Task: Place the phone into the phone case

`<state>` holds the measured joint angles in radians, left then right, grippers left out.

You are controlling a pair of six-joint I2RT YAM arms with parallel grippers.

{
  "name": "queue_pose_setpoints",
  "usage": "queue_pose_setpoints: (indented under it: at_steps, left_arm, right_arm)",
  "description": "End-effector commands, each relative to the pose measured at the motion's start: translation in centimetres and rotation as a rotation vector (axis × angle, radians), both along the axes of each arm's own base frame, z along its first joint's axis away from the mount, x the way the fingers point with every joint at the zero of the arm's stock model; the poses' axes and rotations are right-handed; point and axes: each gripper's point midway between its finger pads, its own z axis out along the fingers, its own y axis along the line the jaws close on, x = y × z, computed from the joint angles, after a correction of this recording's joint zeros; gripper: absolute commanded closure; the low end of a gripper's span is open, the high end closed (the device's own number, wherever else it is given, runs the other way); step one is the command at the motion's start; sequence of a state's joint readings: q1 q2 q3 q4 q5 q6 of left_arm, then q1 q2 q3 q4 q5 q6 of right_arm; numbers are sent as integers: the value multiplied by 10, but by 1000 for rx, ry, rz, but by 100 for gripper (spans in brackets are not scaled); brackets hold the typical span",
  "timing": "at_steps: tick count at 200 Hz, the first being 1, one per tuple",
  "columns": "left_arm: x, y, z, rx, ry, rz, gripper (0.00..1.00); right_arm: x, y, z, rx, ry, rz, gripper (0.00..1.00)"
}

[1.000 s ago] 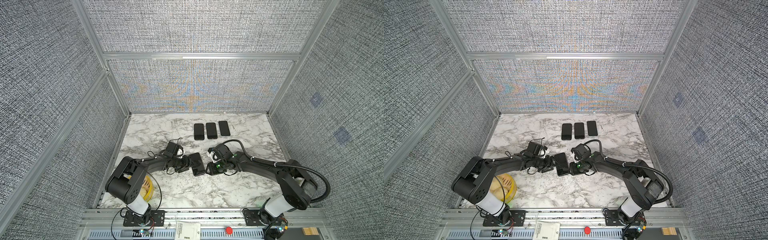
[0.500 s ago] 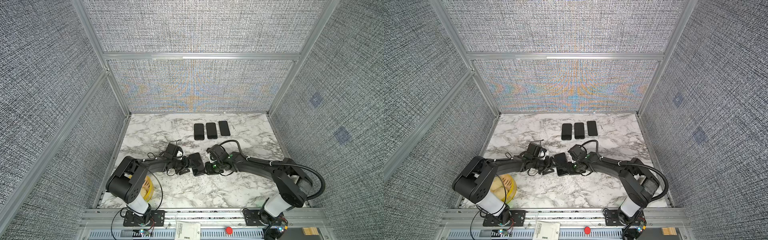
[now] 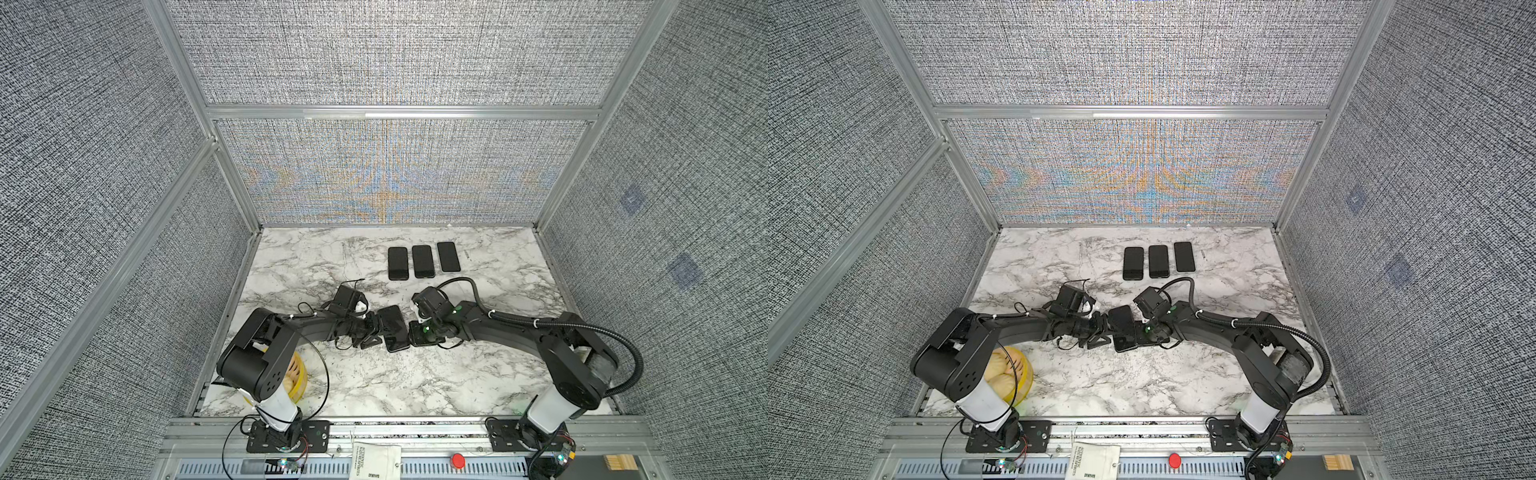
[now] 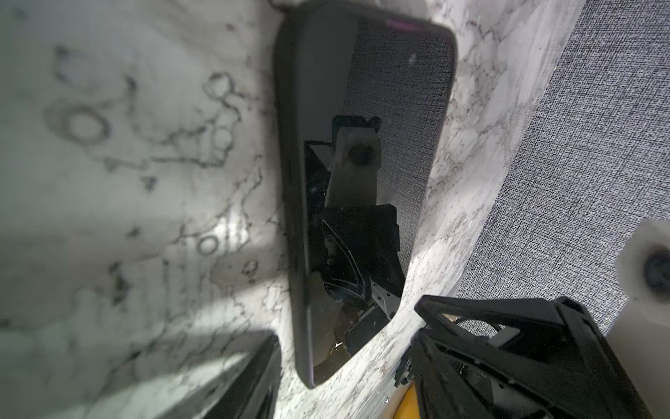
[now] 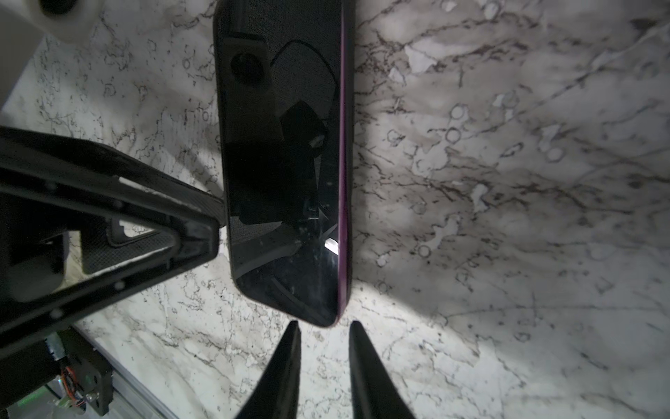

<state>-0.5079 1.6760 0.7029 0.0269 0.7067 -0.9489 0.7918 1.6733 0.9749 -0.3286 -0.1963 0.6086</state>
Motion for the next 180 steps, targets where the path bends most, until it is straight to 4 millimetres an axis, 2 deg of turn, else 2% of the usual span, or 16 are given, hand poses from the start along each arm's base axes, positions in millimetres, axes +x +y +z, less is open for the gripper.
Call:
queue_pose_setpoints:
  at_steps: [1, 40, 72, 126, 180]
  left_arm:
    - [-4, 6, -9, 46, 17, -11, 41]
    - [-4, 0, -12, 49, 23, -33, 45]
    - [-7, 0, -16, 56, 29, -42, 45]
    - [-14, 2, -27, 70, 59, -50, 49]
    - [-15, 2, -27, 78, 58, -58, 49]
  right_arm:
    - [-2, 3, -2, -1, 7, 22, 73]
    - [-8, 2, -11, -23, 39, 31, 76]
    - [-10, -1, -11, -28, 35, 29, 79]
    - [-10, 5, -16, -19, 51, 50, 86]
    - [-11, 9, -16, 1, 61, 56, 88]
